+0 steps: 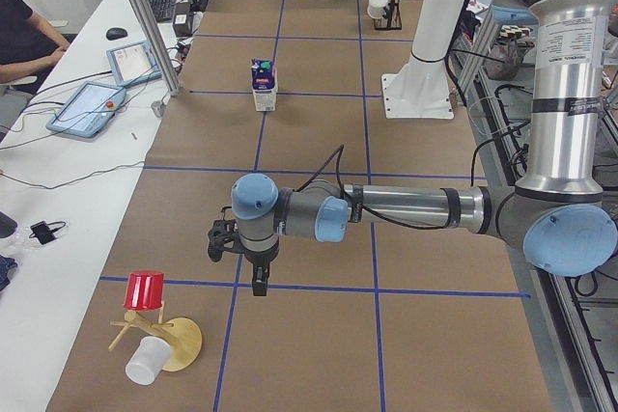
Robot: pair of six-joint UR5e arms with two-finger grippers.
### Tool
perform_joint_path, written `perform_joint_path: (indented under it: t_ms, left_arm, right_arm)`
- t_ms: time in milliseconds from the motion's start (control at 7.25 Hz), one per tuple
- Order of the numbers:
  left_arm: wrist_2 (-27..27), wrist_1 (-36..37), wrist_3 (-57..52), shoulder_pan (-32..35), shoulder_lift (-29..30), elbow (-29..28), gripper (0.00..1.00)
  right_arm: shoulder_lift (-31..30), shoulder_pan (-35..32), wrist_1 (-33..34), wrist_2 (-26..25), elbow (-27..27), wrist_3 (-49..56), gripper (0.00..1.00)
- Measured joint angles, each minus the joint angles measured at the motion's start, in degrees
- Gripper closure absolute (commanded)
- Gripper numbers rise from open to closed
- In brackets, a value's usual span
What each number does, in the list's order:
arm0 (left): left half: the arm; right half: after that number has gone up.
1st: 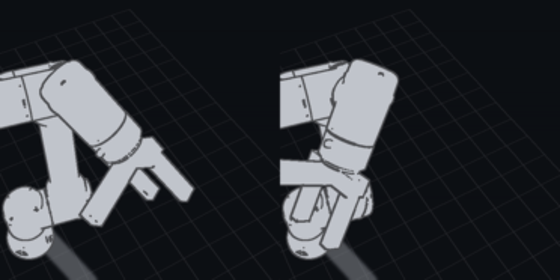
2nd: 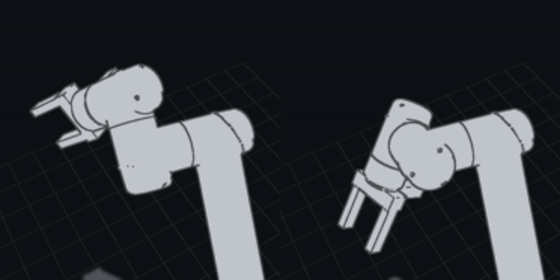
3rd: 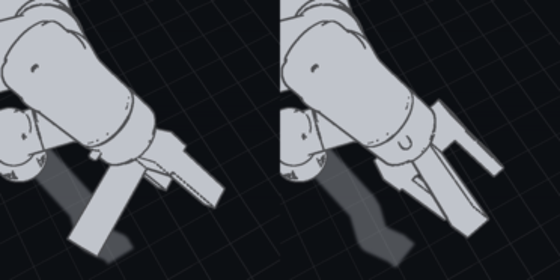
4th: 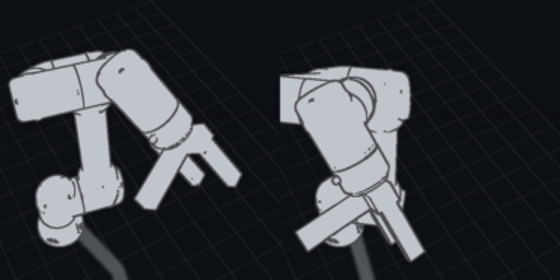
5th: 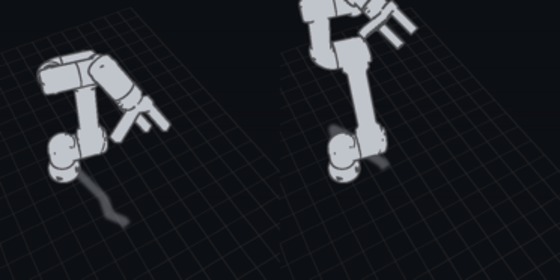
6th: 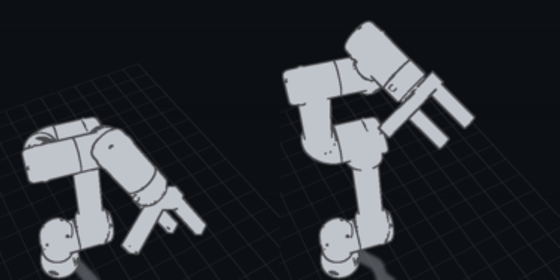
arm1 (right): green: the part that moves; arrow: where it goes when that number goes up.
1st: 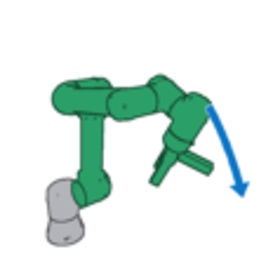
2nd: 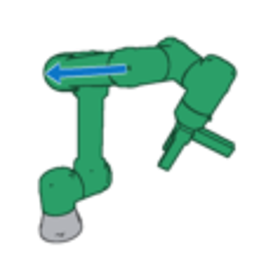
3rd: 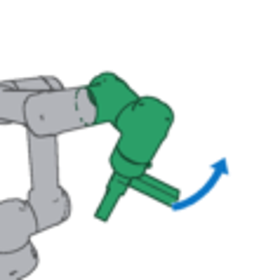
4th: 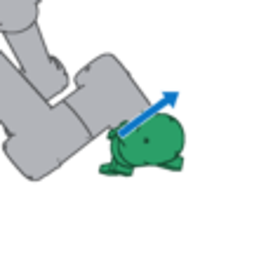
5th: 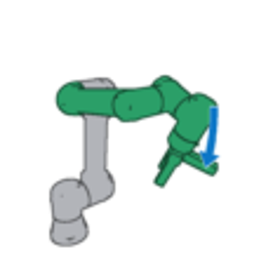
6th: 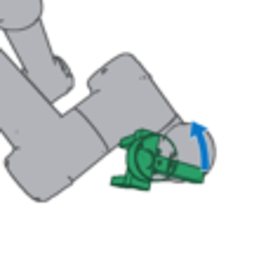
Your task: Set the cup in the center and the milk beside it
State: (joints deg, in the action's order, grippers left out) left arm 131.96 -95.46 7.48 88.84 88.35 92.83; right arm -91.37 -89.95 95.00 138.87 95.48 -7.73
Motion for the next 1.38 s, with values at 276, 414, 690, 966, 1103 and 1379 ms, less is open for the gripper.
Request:
perform_joint_path:
  t_ms: [276, 414, 690, 966, 1103, 1379]
  left_arm:
    - [0.03, 0.33, 0.01, 1.35, 0.08, 0.35, 0.02]
    - [-0.01, 0.41, 0.05, 1.51, 0.11, 0.39, 0.02]
    - [-0.03, 0.41, 0.08, 1.58, 0.15, 0.42, 0.02]
    - [0.02, 0.44, 0.08, 1.59, 0.14, 0.45, 0.02]
    - [0.04, 0.45, 0.08, 1.59, 0.10, 0.47, 0.02]
    - [0.05, 0.45, 0.08, 1.55, 0.12, 0.31, 0.02]
  right_arm:
    - [0.03, -0.16, -0.06, 0.15, 0.02, -0.14, 0.00]
    - [0.09, -0.20, -0.07, 0.10, 0.16, -0.19, 0.00]
    - [0.18, -0.18, -0.08, 0.02, 0.28, -0.34, 0.00]
    - [0.30, -0.18, -0.09, 0.00, 0.52, -0.38, 0.00]
    - [0.36, -0.18, -0.13, 0.00, 0.71, -0.37, 0.00]
    - [0.40, -0.18, -0.16, 0.00, 0.82, -0.36, 0.00]
